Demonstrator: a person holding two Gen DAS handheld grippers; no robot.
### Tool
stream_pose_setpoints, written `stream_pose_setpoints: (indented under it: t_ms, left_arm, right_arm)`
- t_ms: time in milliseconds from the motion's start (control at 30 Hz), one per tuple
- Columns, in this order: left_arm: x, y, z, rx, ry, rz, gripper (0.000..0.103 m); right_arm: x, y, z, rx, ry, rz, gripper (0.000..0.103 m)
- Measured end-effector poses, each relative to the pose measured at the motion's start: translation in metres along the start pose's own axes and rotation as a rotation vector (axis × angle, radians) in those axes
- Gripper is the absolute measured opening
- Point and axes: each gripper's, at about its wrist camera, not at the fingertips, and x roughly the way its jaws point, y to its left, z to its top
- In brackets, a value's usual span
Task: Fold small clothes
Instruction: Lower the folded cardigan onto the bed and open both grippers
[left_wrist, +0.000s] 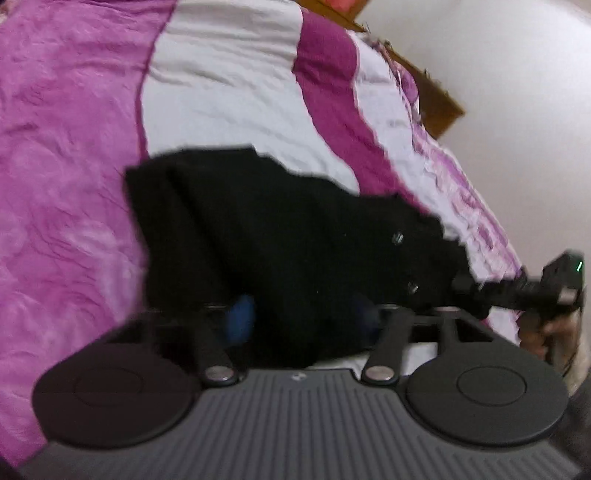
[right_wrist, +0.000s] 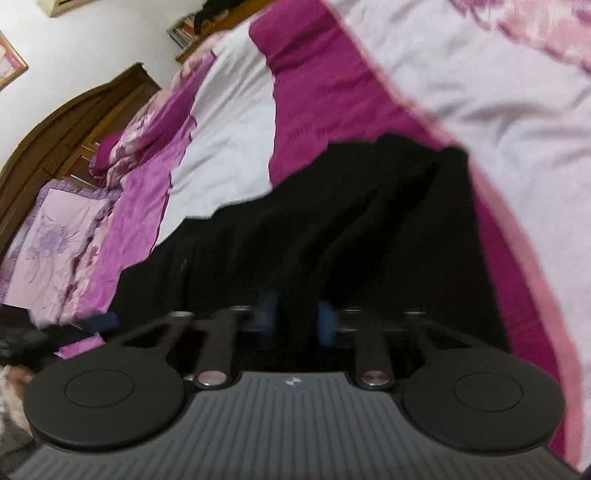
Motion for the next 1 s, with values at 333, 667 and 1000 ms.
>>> stream_pose_setpoints:
  t_ms: [333,667,1000]
  left_arm:
    - [-0.01,0.031,0.042,-0.314,-0.231,-0.079,0.009]
    - [0.005,0.049,0.053,-0.363,-0.341,0.058,0.068]
    - [0.004,0.018,0.029,0.005,-0.076,0.287,0.068]
  right_arm:
    - [-0.015,-0.017,0.043,0.253,-0.177,0.212,0.012]
    - [0.01,-0.034,0.07,0.373,-0.355,-0.064,0.06]
    - [-0.001,0.01,0.044,-0.253,-0.297,-0.233,0.072]
